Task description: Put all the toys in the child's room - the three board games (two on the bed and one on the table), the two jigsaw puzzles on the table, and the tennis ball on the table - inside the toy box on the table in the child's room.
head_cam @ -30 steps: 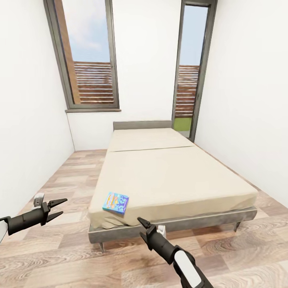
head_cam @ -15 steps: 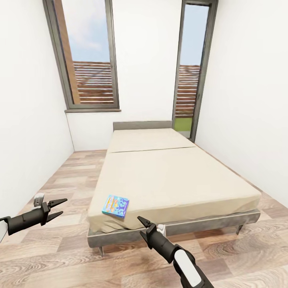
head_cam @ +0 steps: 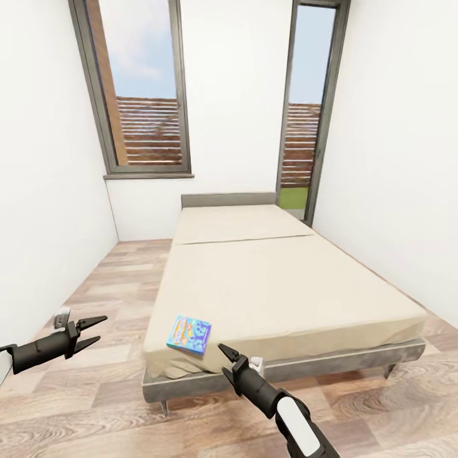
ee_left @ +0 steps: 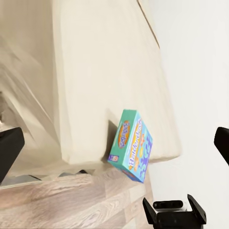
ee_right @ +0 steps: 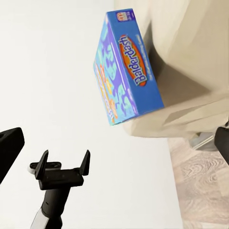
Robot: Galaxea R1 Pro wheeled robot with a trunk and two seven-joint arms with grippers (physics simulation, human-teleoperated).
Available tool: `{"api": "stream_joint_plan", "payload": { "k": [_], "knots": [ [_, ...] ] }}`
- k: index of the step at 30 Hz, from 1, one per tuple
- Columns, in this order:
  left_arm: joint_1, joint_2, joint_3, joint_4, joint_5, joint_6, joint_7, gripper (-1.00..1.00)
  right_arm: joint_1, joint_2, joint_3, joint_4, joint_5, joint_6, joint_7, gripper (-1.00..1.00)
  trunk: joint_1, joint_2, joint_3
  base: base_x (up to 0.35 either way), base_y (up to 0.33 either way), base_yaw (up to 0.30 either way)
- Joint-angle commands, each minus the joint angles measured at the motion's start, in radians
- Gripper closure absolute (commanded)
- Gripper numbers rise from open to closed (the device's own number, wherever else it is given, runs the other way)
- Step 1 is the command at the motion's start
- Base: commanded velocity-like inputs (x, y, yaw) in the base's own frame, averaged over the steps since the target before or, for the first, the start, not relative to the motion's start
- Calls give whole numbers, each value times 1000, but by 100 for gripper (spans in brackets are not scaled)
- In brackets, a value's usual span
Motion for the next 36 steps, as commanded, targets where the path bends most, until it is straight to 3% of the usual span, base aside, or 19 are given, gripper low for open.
{"api": "stream_joint_plan", "payload": {
  "k": [1, 22, 28, 36],
  "knots": [
    [-1, 0, 1, 1, 0, 5, -2, -100, 0, 0, 0, 0, -6, 5, 0, -100, 0, 0, -1, 99, 80, 0],
    [-1, 0, 2, 1, 4, 14, -5, -100, 0, 0, 0, 0, -5, 1, 0, -100, 0, 0, -1, 14, 11, 0],
    [-1, 0, 3, 0, 4, 14, -5, -100, 0, 0, 0, 1, -4, 1, 0, -100, 23, -42, -20, 0, 0, 0],
    [-1, 1, 3, 1, 4, 14, -5, -100, 0, 0, 0, 1, -4, -1, 0, -100, 27, -44, -51, 0, 0, 0]
  ]
}}
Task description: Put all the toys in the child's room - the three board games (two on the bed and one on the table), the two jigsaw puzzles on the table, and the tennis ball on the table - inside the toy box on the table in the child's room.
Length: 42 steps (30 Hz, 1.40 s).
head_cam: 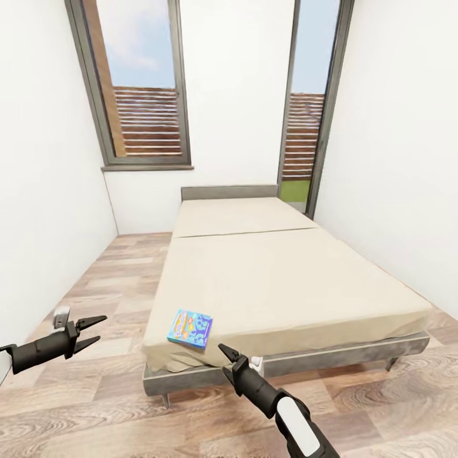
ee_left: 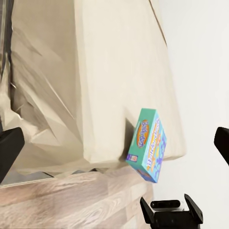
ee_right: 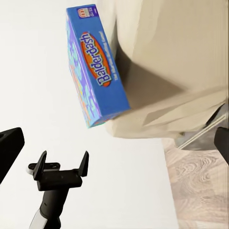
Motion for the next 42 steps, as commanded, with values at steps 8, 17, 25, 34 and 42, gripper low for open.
{"api": "stream_joint_plan", "payload": {
  "k": [8, 17, 25, 34, 42],
  "knots": [
    [-1, 0, 2, 0, 0, 5, -3, -100, 0, 0, 0, 0, -6, 4, 0, -100, 2, -1, -17, 0, 0, 0],
    [-1, 0, 10, 0, 0, 4, -3, -100, 0, 0, 0, 0, -5, 4, 0, -100, 2, -1, -17, 0, 0, 0],
    [-1, 1, 15, 0, 0, 4, -3, -100, 0, 0, 0, 0, -5, 4, 0, -100, 2, -1, -17, 85, 119, 0],
    [-1, 1, 15, 0, 0, 4, -3, -100, 0, 0, 0, 0, -5, 4, 0, -100, 2, -1, -17, 24, 32, 0],
    [-1, 1, 15, 0, 0, 5, -3, -100, 0, 0, 0, 0, -5, 4, 0, -100, 2, -1, -17, -19, 72, 0]
  ]
}}
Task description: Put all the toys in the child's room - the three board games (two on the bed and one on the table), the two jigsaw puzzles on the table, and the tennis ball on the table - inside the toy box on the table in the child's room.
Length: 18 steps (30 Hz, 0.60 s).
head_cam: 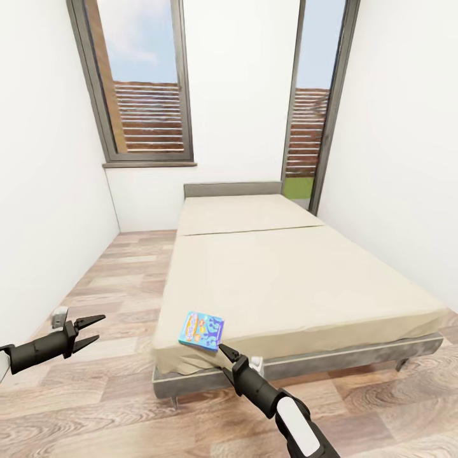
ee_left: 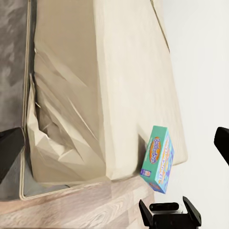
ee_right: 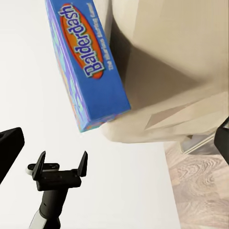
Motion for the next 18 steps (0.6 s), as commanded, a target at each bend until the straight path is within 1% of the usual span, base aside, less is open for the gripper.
{"api": "stream_joint_plan", "payload": {
  "k": [1, 3, 7, 18],
  "knots": [
    [-1, 0, 1, 1, 0, 4, -2, -100, 0, 0, 0, 0, -6, 5, 0, -100, 0, 0, -1, -76, 192, 0],
    [-1, 0, 1, 1, 0, 4, -2, -100, 0, 0, 0, 0, -6, 5, 0, -100, 0, 0, -1, -63, 176, 0],
    [-1, 1, 1, 1, 0, 3, -2, -100, 0, 0, 0, 0, -6, 5, 0, -100, 0, 0, -1, -26, 78, 0],
    [-1, 1, 1, 1, 0, 3, -2, -100, 0, 0, 0, 0, -5, 4, 0, -100, 0, 0, -1, -4, 14, 0]
  ]
}}
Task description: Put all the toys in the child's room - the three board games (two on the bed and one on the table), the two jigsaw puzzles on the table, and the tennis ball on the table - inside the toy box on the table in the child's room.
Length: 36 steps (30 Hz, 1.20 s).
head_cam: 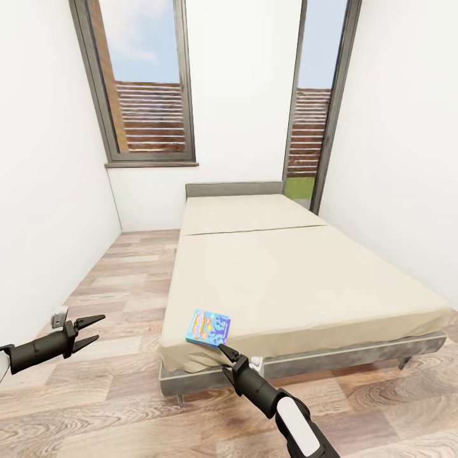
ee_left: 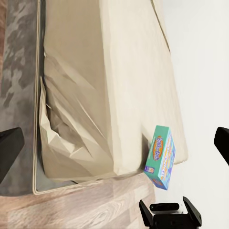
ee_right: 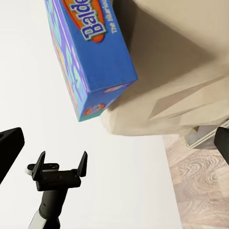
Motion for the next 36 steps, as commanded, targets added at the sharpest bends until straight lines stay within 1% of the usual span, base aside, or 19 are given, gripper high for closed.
{"api": "stream_joint_plan", "payload": {
  "k": [1, 12, 32, 36],
  "knots": [
    [-1, 0, 1, 0, 0, 5, -3, -100, 0, 0, 0, 0, -6, 5, 0, -100, 0, 0, -1, 22, 2, 0],
    [-1, 0, 1, 0, -1, 5, -3, -100, 0, 0, 0, 0, -6, 4, 0, -100, 0, 0, -1, 125, 58, 0],
    [-1, 0, 1, 0, -1, 5, -3, -100, 0, 0, 0, 0, -6, 4, 0, -100, 0, 0, -1, 10, 4, 0],
    [-1, 0, 1, 0, 0, 5, -3, -100, 0, 0, 0, 0, -6, 4, 0, -100, 0, 0, -1, 85, 47, 0]
  ]
}}
